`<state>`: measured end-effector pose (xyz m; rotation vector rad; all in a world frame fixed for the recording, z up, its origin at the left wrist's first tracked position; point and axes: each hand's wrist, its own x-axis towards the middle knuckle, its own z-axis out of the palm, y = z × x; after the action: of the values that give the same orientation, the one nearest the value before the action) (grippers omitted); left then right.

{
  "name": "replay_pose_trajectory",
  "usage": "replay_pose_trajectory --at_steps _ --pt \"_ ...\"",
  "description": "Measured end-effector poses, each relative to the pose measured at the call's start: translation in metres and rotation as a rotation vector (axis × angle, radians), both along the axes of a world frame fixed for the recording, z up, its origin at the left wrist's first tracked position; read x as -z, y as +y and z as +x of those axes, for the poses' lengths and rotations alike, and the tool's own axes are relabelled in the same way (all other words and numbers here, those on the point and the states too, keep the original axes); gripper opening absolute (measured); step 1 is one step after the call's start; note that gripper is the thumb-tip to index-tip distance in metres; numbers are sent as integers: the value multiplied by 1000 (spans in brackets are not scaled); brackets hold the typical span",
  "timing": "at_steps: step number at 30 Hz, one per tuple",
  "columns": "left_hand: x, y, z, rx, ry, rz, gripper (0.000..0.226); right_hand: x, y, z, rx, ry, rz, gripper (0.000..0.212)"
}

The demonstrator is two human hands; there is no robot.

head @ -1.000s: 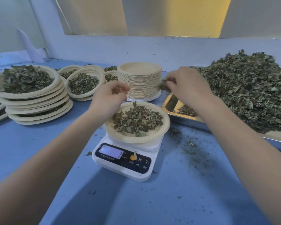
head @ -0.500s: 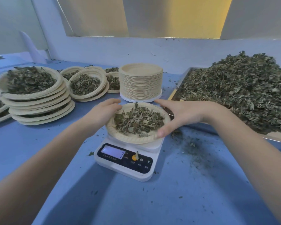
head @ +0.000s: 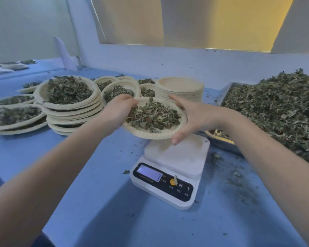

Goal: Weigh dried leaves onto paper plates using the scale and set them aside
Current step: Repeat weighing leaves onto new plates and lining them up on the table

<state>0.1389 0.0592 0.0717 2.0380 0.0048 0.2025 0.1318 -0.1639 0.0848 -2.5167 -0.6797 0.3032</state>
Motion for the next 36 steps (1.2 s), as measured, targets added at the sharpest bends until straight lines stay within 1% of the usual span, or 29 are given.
replay_pose_trajectory --at_steps 2,3,6,7,9,10,13,16,18,22,24,28,31,33,36 --pt "-16 17 9 -21 -26 33 12 -14 17 16 -34 -23 25 141" --pt "-24 27 15 -35 -35 60 11 -21 27 25 -51 -41 25 138" --pt "-49 60 30 -113 -49 129 26 -41 64 53 -87 -93 31 138" --pt "-56 73 35 -150 -54 143 26 -48 78 63 -104 -107 38 138" --pt "-68 102 45 -229 -82 159 14 -59 112 84 -146 -136 33 140" --pt "-71 117 50 -271 -86 164 13 -62 129 94 -171 -143 21 142" --pt "-70 159 61 -388 -57 197 33 -60 180 121 -239 -133 -13 141" --pt "-56 189 72 -421 -32 171 26 -48 215 146 -274 -154 -62 134" --pt "-45 202 82 -433 -20 130 30 -41 230 159 -290 -140 -81 136" --pt "-29 217 99 -436 13 117 36 -31 243 178 -308 -41 -109 146" --pt "-18 219 107 -444 47 154 38 -26 243 184 -311 4 -118 148" --pt "7 218 113 -474 80 175 39 -15 243 188 -285 12 -92 142" --pt "10 220 111 -480 77 171 39 -17 244 186 -289 15 -71 137" --pt "1 218 107 -442 93 218 44 -25 244 182 -291 13 -83 140" --pt "-20 217 100 -447 54 380 48 -42 242 174 -288 -15 -128 141"
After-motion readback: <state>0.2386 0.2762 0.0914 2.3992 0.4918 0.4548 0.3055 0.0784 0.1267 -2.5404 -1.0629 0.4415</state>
